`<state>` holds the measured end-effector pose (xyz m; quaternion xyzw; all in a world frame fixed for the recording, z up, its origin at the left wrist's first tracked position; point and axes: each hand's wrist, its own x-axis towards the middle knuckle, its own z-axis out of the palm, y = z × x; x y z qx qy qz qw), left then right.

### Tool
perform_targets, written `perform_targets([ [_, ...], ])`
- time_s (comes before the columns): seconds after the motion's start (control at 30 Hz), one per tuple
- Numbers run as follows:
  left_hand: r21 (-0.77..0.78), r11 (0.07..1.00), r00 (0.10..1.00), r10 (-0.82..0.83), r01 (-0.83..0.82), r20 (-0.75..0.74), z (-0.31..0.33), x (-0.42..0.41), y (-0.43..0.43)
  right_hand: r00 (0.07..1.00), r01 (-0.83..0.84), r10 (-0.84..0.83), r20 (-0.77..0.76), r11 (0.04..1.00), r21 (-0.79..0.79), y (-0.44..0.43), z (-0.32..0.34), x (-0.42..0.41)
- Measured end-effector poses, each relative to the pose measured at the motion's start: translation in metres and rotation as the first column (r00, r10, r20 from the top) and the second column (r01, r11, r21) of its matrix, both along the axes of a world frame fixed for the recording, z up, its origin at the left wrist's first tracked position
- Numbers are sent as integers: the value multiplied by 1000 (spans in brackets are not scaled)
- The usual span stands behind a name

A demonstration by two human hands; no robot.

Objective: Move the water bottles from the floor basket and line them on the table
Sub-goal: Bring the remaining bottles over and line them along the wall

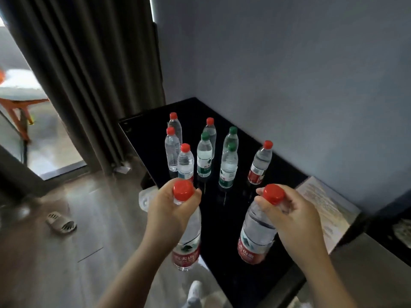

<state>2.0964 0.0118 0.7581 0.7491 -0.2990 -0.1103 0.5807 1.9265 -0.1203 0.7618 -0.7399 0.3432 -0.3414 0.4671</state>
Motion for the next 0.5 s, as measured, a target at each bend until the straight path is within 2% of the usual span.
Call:
perform_targets([
  [0.17,131,986,994,-106,102,26,-33,56,-71,998,53,-49,-46,995,82,-55,-34,46],
  [0.27,202,957,978,-202,208,-51,-48,84,-111,992,98,-89,-93,991,93,-83,-52,66],
  [0.5,225,936,960,-245,271,-134,-91,123,-178,967,211,-188,-173,970,125,-126,-80,97],
])
